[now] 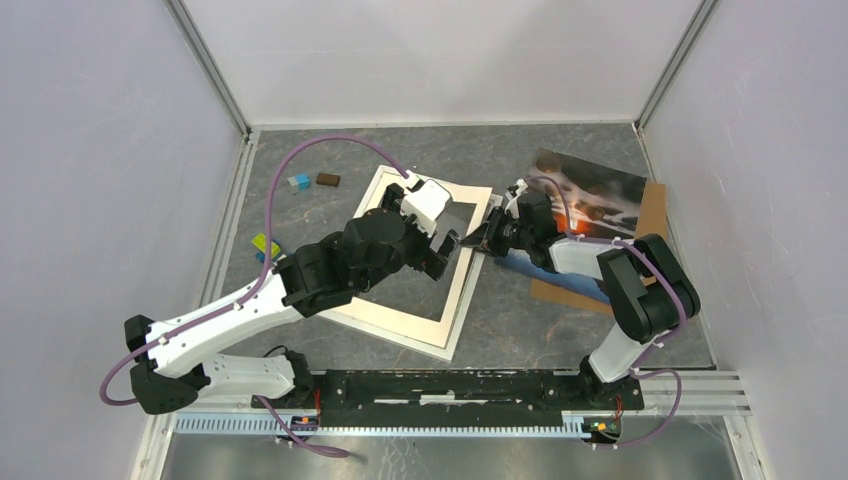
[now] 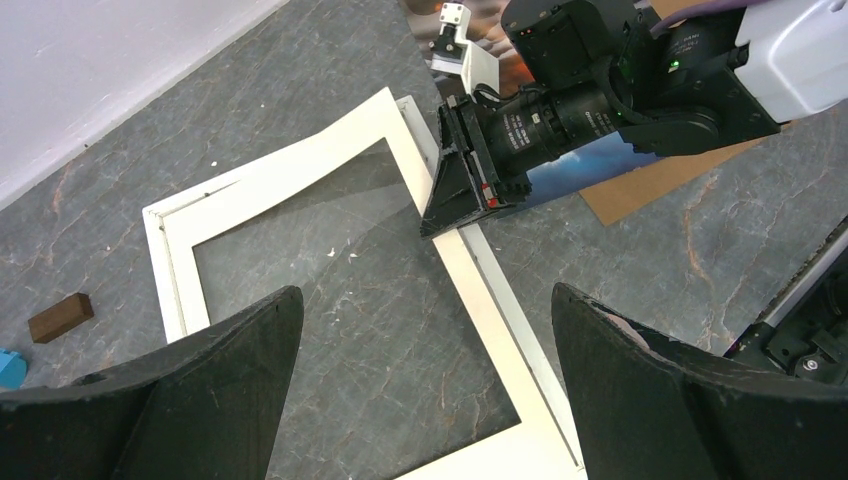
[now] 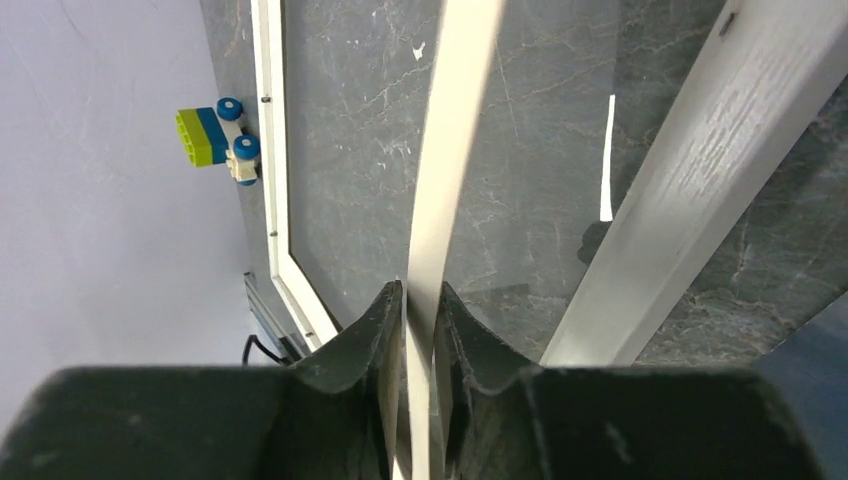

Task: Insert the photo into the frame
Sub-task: Place the photo frame item in the photo frame, then pick up the photo at the center of the board.

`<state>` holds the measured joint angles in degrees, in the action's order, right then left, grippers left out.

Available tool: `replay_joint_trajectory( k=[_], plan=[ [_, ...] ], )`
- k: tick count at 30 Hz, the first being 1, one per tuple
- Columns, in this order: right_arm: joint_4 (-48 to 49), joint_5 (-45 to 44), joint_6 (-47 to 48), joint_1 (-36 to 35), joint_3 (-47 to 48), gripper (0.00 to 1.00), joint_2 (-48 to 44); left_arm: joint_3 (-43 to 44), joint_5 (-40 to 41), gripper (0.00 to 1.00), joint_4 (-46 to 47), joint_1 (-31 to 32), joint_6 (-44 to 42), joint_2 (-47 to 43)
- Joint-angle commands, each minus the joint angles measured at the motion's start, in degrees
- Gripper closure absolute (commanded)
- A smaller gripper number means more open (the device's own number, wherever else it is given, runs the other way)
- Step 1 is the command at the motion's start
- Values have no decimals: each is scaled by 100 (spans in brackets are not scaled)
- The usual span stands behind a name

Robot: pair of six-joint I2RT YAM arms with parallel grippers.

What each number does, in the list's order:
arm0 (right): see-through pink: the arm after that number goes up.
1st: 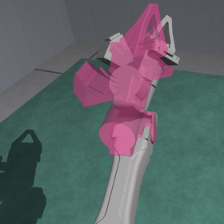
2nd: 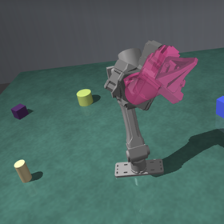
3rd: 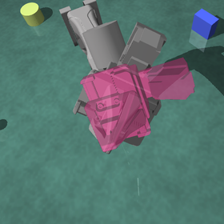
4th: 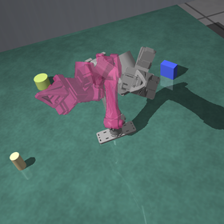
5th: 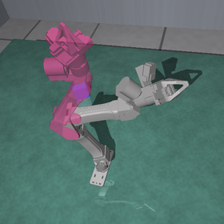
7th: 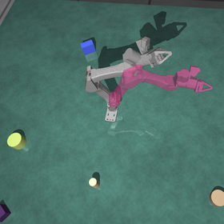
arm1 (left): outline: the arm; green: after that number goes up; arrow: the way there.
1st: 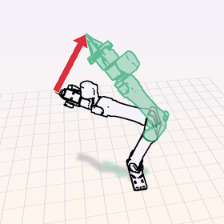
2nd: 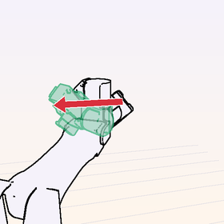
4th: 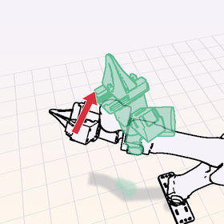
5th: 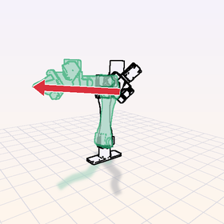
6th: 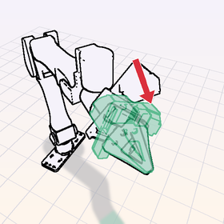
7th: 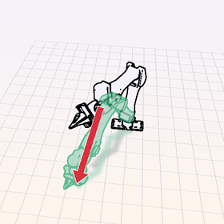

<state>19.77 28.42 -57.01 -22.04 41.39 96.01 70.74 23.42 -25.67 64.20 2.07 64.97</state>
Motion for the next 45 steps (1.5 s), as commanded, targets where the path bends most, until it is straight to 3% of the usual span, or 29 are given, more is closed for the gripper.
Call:
replay_joint_trajectory(
  k=[1, 5, 12, 17, 22, 27, 30, 37, 42, 45],
  plan=[
    [-287, -59, 606, -35, 258, 72, -78, 98, -65, 1, 82, 4, -163, -81],
    [-315, -245, 777, -50, 60, 60, -241, 115, -81, 1, 55, 0, -163, -31],
    [-86, -261, 807, -180, -41, 53, -189, 124, -119, 1, 28, -2, -148, 60],
    [-1431, -865, 1787, -211, 413, 37, -514, 133, -75, 1, 16, -1, -166, 79],
    [-3252, -2360, 3510, -212, 859, 16, -1256, 125, -22, 1, 19, 17, -191, 38],
    [-3856, -4664, 4788, -202, 457, 2, -2306, 100, -79, 1, 56, 21, -150, 105],
    [-4049, -5567, 5020, -20, 262, 2, -2484, 51, -172, 1, 118, 27, -66, 226],
    [-3364, -3863, 4534, 1728, -282, 2, -2546, 36, -1130, 0, 298, -43, 358, 1126],
    [-2901, -3293, 4182, 2545, -590, 2, -2583, 669, -2754, 2, 458, -397, 1549, 2298],
    [-2751, -3120, 4214, 2866, -660, 2, -2569, 1210, -3093, 4, 508, -455, 2209, 3114]
  ],
)
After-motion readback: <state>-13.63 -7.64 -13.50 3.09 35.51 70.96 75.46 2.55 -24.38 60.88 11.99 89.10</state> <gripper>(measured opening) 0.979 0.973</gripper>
